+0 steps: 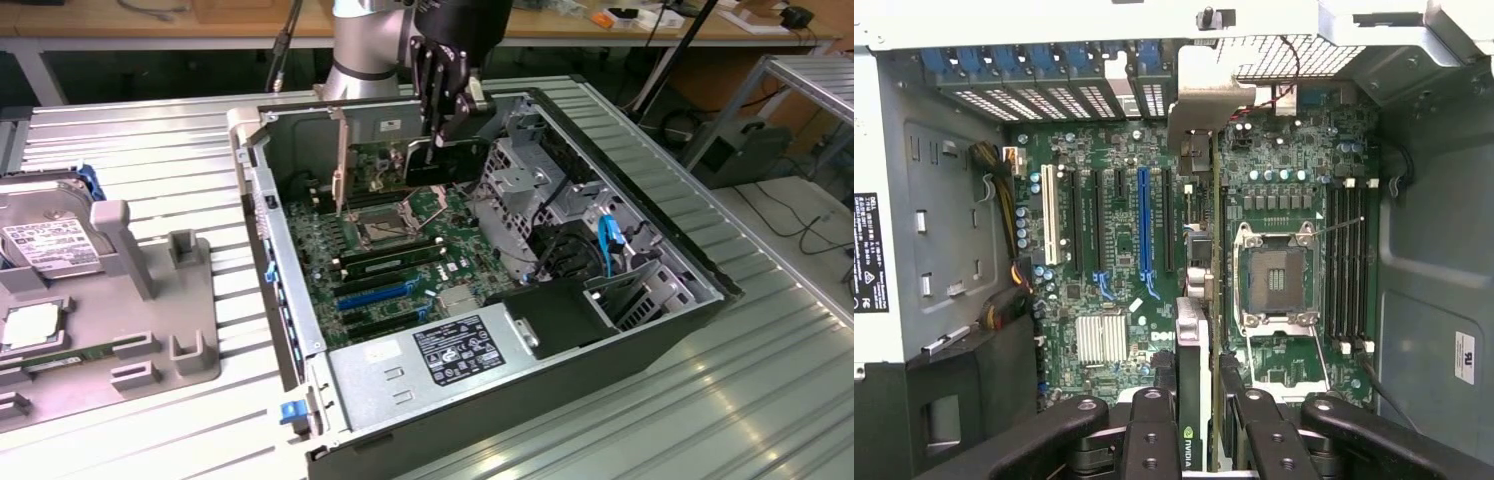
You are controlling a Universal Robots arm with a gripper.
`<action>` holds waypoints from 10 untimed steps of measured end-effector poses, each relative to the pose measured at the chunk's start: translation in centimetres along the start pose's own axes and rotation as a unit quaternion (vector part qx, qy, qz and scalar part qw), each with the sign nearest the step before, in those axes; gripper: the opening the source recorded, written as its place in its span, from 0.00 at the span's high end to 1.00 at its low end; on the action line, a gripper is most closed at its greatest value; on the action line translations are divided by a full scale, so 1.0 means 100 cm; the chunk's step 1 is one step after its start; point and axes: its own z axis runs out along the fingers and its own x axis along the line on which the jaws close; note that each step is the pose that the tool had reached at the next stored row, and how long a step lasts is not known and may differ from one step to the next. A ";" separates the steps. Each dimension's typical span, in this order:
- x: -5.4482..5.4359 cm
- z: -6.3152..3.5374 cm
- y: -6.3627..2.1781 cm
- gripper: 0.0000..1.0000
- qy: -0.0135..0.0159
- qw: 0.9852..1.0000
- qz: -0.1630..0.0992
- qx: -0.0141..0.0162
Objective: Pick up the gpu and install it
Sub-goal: 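Insert the gpu into the slot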
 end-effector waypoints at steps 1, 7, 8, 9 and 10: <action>0.000 0.0003 0.0000 0.73 0.000 1.000 0.000 0.000; 0.000 0.0024 0.0000 0.73 0.000 1.000 0.000 0.000; 0.000 0.0029 0.0000 0.73 0.000 1.000 0.000 0.000; 0.000 0.0031 0.0000 0.73 0.000 1.000 0.000 0.000; 0.000 0.0035 0.0001 0.73 0.000 1.000 0.000 0.000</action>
